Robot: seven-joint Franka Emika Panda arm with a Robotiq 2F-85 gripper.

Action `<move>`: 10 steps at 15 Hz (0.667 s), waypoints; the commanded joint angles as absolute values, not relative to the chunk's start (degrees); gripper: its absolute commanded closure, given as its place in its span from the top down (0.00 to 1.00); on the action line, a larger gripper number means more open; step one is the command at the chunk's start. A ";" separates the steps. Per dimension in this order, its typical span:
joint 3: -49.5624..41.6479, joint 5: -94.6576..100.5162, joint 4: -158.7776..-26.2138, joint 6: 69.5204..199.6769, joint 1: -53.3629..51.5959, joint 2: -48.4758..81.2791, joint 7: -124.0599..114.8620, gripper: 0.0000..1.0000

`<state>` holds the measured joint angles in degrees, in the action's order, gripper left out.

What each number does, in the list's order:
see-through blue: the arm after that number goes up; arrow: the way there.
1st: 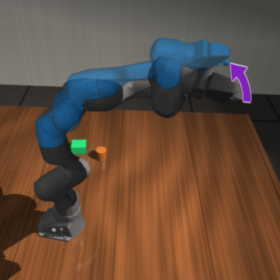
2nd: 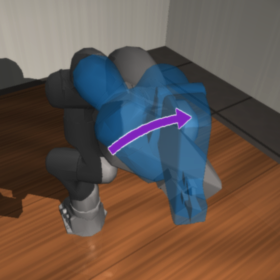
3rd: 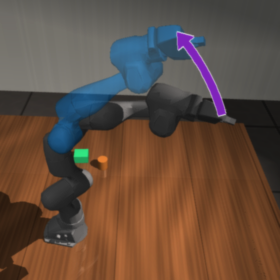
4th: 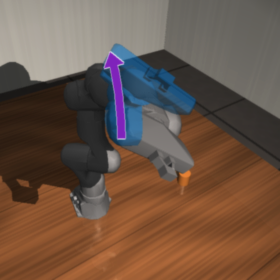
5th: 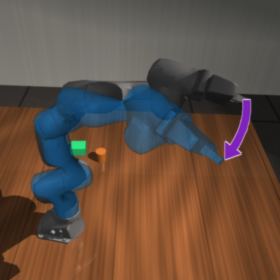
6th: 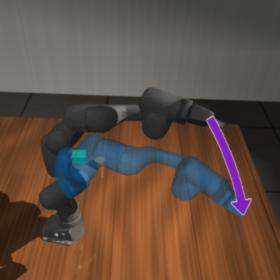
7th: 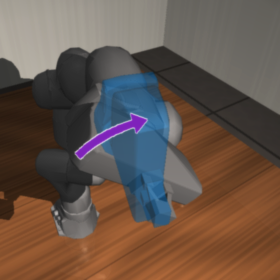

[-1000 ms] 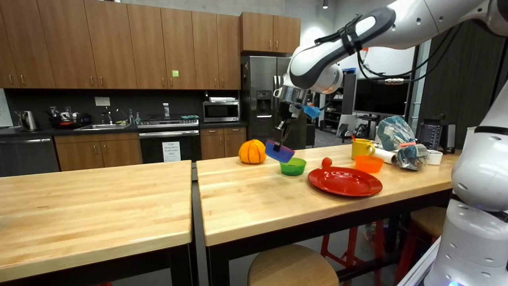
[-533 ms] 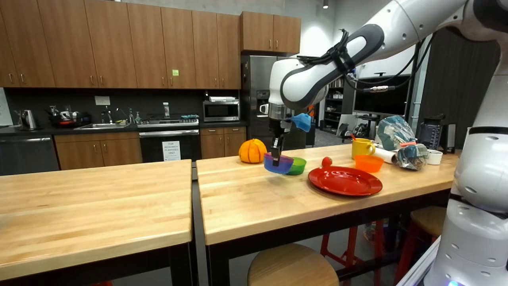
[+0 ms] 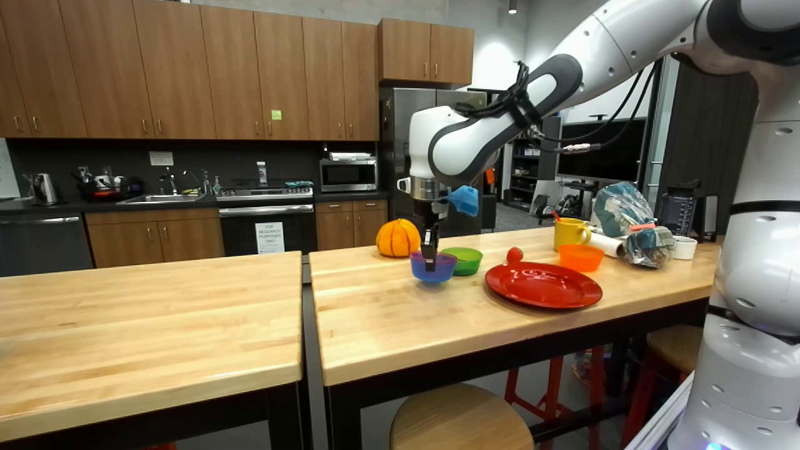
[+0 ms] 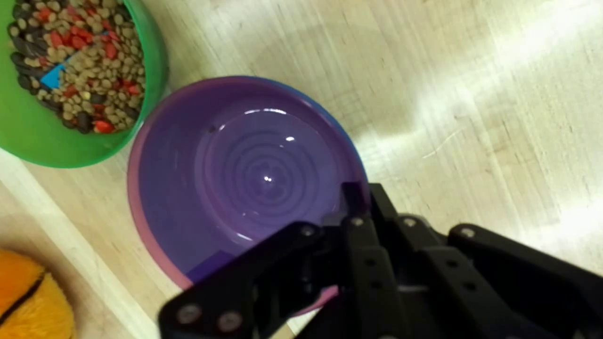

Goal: Pour the contents from the left bowl to the right bowl

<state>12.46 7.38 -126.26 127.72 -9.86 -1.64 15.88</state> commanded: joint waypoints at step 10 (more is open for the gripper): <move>12.32 4.38 -117.40 120.52 -10.89 1.04 19.71 0.95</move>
<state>12.52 6.30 -120.61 123.99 -10.39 0.72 17.47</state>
